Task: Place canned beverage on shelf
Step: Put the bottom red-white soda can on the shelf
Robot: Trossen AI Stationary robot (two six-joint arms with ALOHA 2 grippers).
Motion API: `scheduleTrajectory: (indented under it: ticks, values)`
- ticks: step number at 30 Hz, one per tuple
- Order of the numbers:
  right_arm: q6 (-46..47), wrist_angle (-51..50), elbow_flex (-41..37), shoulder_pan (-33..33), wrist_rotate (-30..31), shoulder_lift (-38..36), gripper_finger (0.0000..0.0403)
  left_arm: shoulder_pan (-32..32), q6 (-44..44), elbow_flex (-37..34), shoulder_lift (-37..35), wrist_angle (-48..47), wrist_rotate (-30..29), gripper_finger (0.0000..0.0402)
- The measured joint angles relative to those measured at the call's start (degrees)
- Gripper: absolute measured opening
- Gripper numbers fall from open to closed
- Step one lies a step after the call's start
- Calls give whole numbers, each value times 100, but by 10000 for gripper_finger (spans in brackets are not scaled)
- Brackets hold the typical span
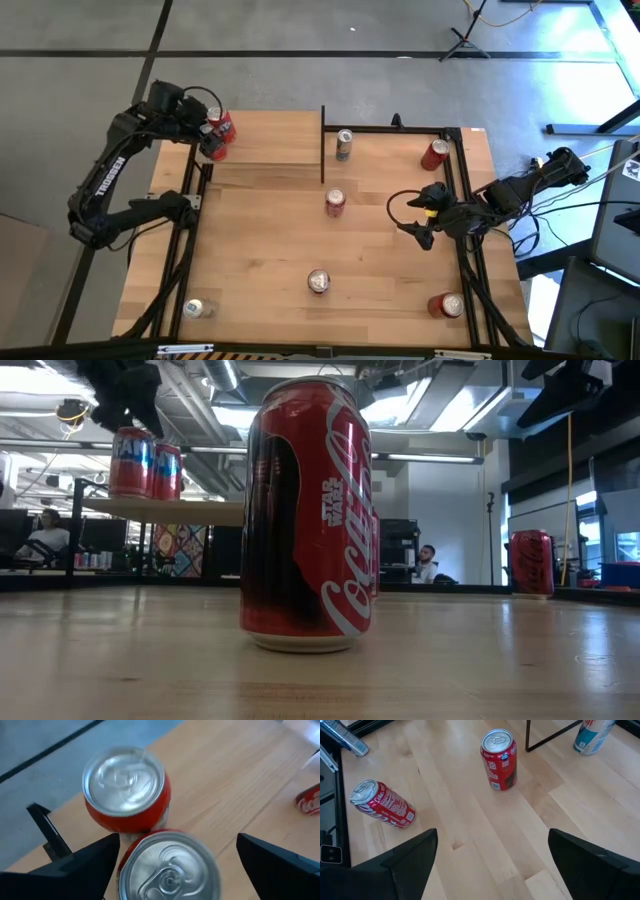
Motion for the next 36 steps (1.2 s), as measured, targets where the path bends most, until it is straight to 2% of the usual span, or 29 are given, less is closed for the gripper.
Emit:
scheduleTrajectory:
  ticks: [4, 7, 11, 15, 17, 21, 27, 31, 36]
  values:
    - [-32, -1, 0, 0, 0, -2, 367, -2, -52, 502, -7, 6, 46, 390]
    - [-32, 0, 0, 0, 0, 8, 367, -11, -506, 993, -24, 19, 225, 391]
    - [130, 72, 0, 0, 0, 12, 367, -191, -1213, 1491, -120, 225, 1061, 391]
    - [-169, 73, 0, 0, 44, 13, 367, -786, -2363, 1521, -225, 633, 1850, 391]
    - [-304, 114, 0, 0, 146, 13, 367, -1248, -2777, 1519, -221, 609, 1708, 391]
    - [-731, 235, 0, 0, 157, 13, 367, -2352, -3341, 1512, -160, 675, 849, 390]
    - [-1145, 285, 0, 0, 162, 13, 367, -3843, -3563, 1512, 347, 1325, -359, 381]
    - [-1221, 285, 0, 0, 160, 14, 367, -4645, -3827, 1511, 908, 1887, -603, 380]
    - [-1221, 283, 0, 0, 157, 15, 367, -5560, -4272, 1510, 1562, 2134, -744, 380]
